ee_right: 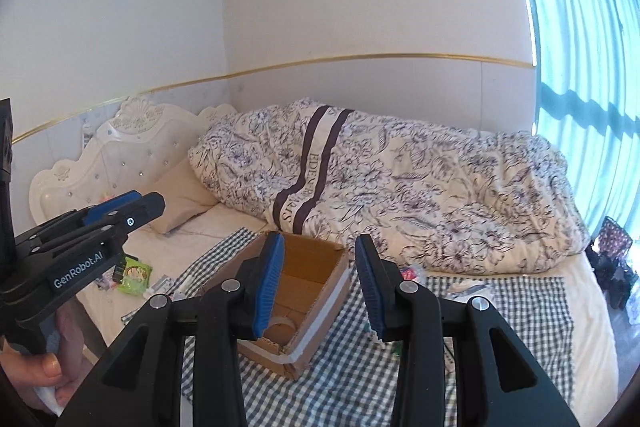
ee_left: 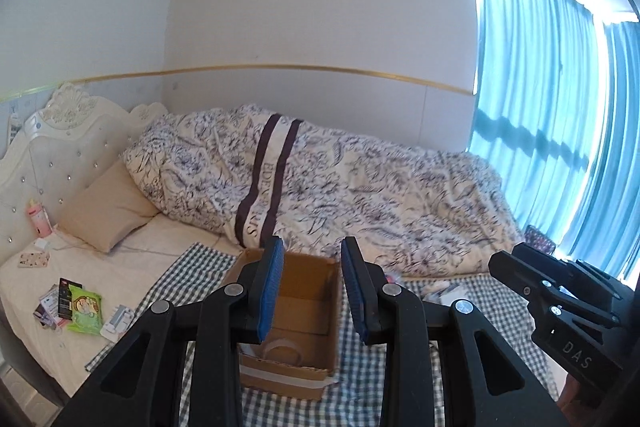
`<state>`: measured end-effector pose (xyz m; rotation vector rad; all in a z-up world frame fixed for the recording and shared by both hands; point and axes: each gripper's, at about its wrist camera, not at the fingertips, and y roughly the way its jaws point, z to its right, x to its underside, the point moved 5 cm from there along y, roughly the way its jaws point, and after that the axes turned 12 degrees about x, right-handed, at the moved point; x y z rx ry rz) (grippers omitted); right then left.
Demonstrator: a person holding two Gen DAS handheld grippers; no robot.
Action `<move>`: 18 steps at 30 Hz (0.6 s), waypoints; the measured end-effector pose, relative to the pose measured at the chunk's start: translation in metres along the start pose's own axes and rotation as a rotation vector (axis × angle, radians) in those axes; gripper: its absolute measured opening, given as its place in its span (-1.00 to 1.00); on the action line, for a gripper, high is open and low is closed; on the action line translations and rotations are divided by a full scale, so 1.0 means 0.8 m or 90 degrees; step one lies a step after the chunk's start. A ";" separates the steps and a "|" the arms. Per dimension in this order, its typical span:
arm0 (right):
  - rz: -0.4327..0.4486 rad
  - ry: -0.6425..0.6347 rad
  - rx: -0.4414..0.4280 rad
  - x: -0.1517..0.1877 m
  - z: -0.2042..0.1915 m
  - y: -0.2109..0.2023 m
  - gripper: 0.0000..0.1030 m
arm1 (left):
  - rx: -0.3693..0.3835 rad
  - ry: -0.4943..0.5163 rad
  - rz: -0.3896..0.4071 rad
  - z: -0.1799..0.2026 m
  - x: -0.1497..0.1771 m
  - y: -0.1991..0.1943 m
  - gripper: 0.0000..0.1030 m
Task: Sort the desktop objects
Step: 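Move both open tools back toward the items on the checkered cloth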
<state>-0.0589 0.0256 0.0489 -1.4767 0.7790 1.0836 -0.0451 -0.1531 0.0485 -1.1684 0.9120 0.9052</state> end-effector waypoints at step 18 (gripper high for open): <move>0.003 0.025 0.039 0.014 0.066 -0.038 -0.16 | 0.046 0.019 -0.007 0.070 0.008 -0.009 -0.16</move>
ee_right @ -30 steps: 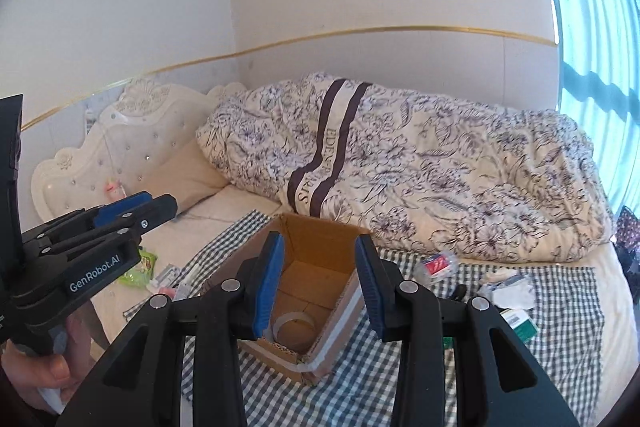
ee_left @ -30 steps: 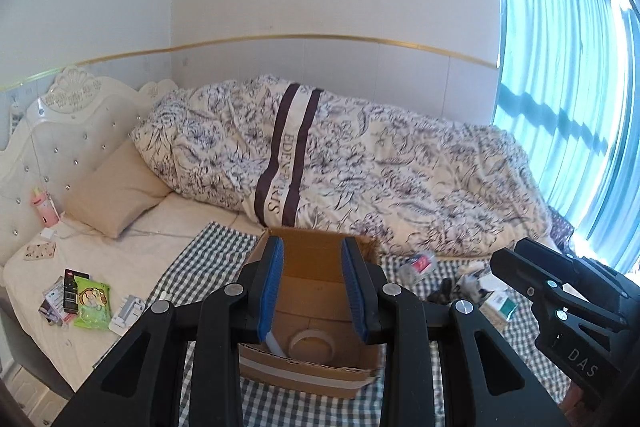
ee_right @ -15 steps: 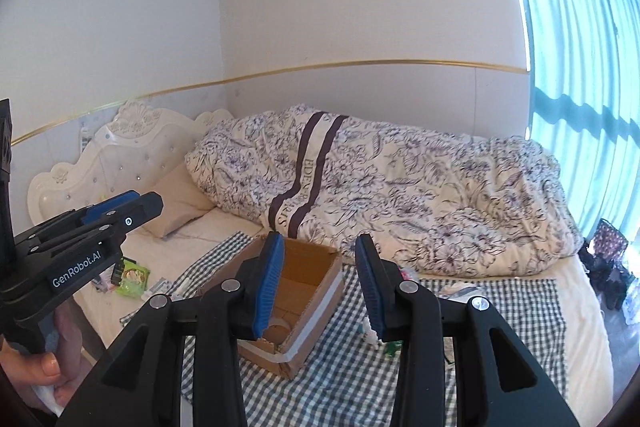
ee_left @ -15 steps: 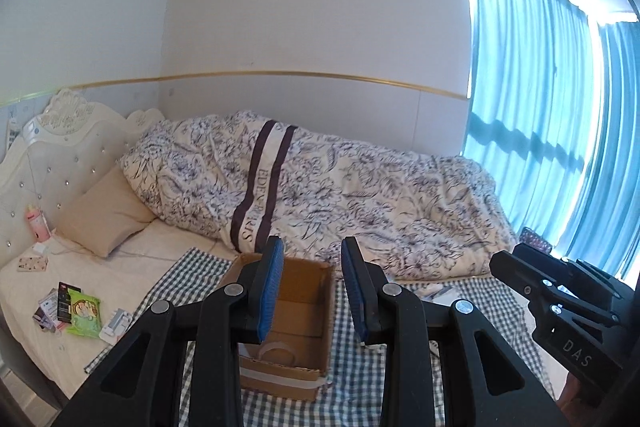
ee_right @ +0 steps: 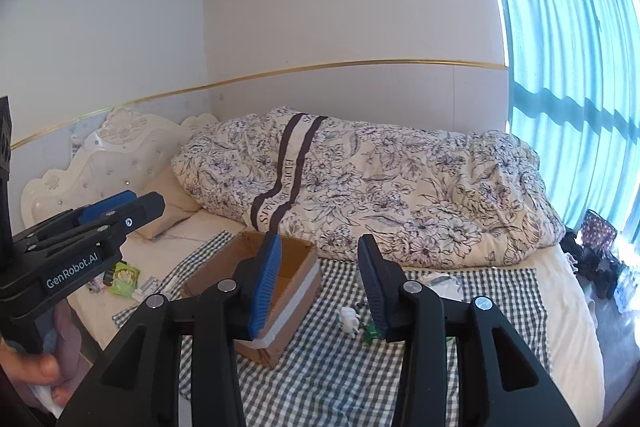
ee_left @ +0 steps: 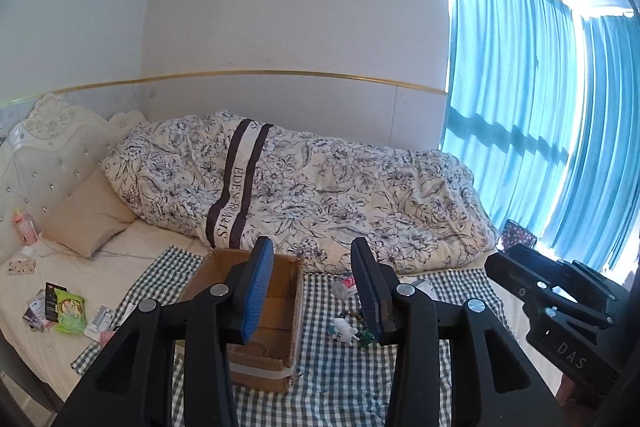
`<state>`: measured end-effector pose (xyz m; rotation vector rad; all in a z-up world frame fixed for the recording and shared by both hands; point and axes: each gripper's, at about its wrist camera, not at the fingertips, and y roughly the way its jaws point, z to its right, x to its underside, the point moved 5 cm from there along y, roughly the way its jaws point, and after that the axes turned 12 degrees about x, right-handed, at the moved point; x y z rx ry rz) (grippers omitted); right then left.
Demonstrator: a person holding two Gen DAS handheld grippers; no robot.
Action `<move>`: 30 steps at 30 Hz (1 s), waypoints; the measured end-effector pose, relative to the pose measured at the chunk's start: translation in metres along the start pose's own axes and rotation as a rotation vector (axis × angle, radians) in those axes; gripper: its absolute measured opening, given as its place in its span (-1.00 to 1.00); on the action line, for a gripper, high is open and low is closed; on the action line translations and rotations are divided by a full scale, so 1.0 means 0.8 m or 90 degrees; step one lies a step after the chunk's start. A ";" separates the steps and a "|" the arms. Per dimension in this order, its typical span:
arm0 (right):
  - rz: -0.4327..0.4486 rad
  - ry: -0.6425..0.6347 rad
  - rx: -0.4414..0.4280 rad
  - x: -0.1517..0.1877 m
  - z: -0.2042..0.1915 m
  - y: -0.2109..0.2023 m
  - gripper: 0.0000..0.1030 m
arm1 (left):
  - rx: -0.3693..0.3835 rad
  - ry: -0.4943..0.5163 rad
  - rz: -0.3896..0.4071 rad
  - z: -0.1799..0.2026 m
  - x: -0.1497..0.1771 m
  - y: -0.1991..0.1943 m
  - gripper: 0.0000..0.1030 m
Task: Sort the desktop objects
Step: 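Move both open tools back toward the items on the checkered cloth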
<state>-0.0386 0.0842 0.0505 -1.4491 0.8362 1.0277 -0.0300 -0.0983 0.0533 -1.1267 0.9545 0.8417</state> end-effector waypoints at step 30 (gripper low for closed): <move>-0.087 0.065 0.097 0.071 0.163 0.091 0.50 | 0.032 0.000 -0.085 0.059 0.069 0.152 0.74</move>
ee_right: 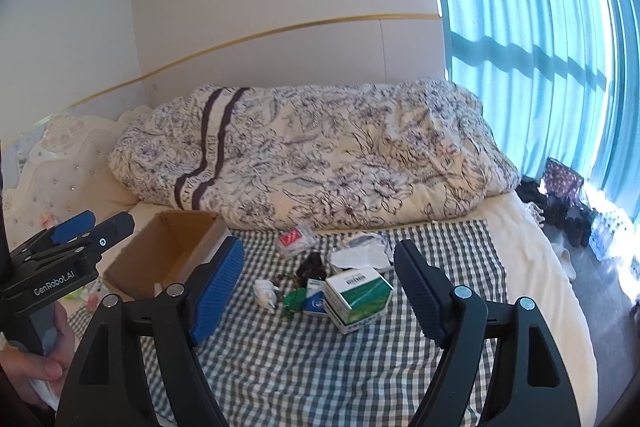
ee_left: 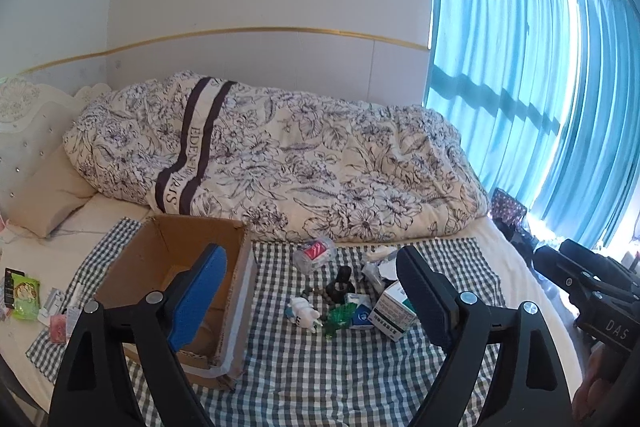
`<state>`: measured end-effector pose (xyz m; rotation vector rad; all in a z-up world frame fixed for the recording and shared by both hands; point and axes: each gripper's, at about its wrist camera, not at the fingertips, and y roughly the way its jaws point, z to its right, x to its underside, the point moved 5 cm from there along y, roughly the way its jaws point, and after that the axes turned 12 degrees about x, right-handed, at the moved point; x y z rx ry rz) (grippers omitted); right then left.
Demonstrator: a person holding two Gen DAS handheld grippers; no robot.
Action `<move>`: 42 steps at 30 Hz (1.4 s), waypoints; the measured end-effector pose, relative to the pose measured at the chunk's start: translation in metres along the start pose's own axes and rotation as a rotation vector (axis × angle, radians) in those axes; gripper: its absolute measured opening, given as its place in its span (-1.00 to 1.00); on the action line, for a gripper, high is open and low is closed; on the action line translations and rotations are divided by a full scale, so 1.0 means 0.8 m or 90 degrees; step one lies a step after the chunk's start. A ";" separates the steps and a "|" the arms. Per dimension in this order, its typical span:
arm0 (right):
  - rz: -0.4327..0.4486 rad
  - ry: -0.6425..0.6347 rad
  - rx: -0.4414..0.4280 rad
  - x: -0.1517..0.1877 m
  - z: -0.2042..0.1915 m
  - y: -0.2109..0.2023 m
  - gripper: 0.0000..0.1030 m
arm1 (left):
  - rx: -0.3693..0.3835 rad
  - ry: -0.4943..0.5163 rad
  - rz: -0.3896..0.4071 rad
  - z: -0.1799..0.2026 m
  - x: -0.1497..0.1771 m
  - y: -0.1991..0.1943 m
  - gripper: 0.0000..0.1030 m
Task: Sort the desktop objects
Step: 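Move both open tools back toward the items on the checkered cloth, then grasp the green medicine box with the right tool while the left tool grasps the white plush toy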
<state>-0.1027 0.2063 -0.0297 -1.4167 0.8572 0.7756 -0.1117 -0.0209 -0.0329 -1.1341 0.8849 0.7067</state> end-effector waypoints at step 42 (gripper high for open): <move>-0.184 -0.032 -0.002 0.125 0.031 0.236 0.63 | -0.022 -0.019 -0.180 -0.030 0.133 0.255 0.99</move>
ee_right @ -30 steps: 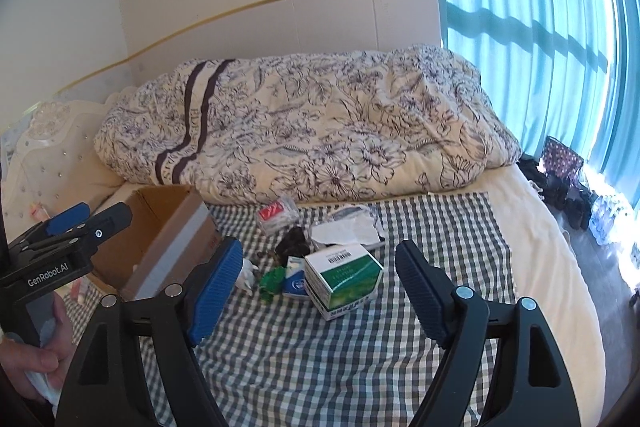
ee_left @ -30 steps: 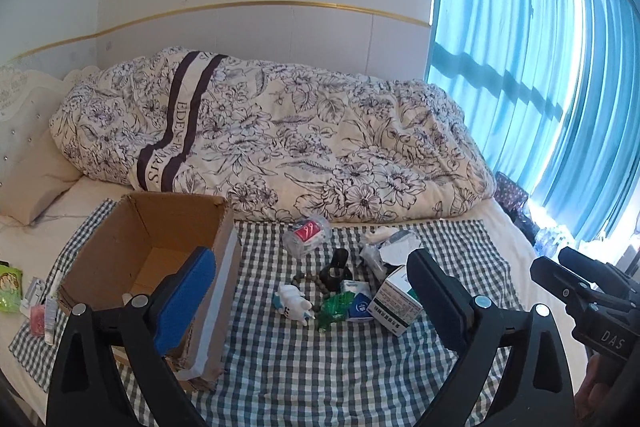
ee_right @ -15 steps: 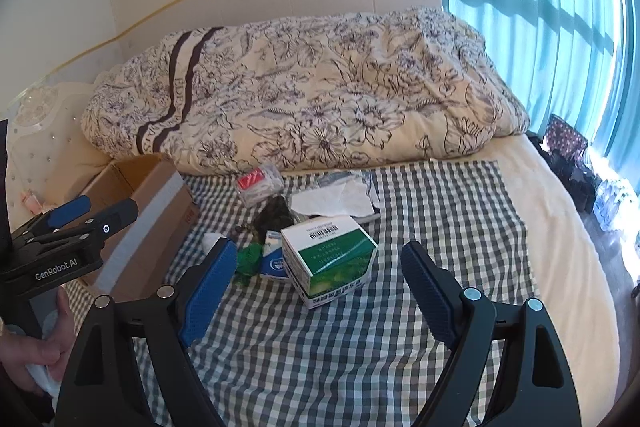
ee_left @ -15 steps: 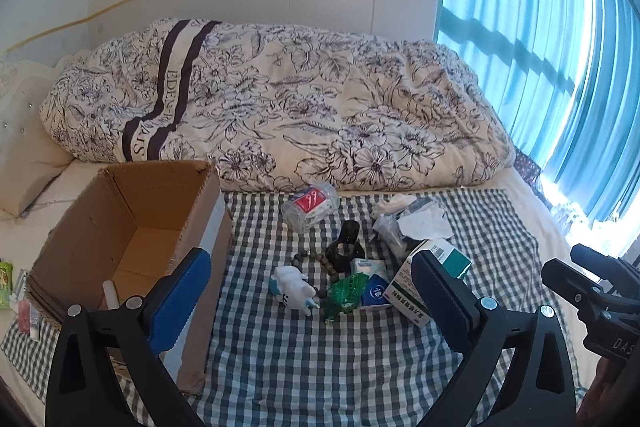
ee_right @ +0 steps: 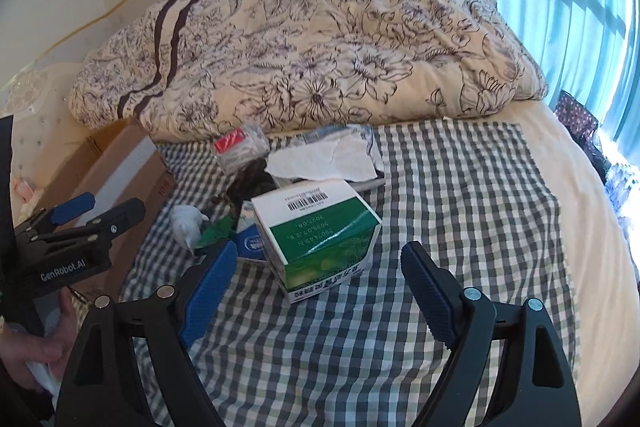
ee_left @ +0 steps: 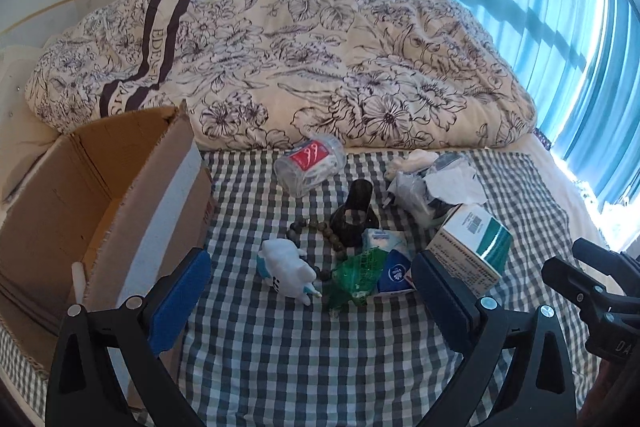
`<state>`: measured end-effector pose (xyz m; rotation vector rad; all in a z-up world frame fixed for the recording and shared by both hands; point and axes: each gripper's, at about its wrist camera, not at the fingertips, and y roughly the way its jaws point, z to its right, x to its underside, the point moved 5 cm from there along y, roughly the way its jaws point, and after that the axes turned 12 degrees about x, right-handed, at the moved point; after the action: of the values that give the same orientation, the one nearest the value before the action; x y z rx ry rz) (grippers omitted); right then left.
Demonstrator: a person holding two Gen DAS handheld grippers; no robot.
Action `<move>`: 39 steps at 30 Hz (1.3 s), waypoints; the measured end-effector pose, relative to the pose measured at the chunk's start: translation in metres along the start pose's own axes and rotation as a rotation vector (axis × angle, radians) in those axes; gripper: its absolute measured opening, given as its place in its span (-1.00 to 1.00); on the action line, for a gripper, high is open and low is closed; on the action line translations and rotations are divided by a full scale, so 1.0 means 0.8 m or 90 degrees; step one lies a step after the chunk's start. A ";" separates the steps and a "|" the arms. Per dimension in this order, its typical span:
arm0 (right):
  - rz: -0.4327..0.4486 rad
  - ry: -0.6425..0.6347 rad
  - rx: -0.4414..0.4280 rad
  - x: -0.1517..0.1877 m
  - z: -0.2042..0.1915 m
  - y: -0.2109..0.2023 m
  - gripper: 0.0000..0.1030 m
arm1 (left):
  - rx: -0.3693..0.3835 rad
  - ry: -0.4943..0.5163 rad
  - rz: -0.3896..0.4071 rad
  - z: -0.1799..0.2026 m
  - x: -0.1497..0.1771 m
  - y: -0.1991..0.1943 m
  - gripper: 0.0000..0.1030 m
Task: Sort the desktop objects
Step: 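Grasp the green medicine box with the right tool while the left tool grasps the white plush toy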
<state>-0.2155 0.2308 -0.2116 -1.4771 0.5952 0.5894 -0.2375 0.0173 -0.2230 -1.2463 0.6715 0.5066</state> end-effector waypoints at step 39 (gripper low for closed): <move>0.012 -0.171 -0.138 0.017 -0.014 0.138 0.85 | -0.045 -0.058 -0.072 -0.074 0.040 0.151 0.99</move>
<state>-0.2816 0.2205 -0.3008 -1.5615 0.3428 0.8730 -0.3081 -0.0096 -0.3389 -1.3119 0.5068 0.4938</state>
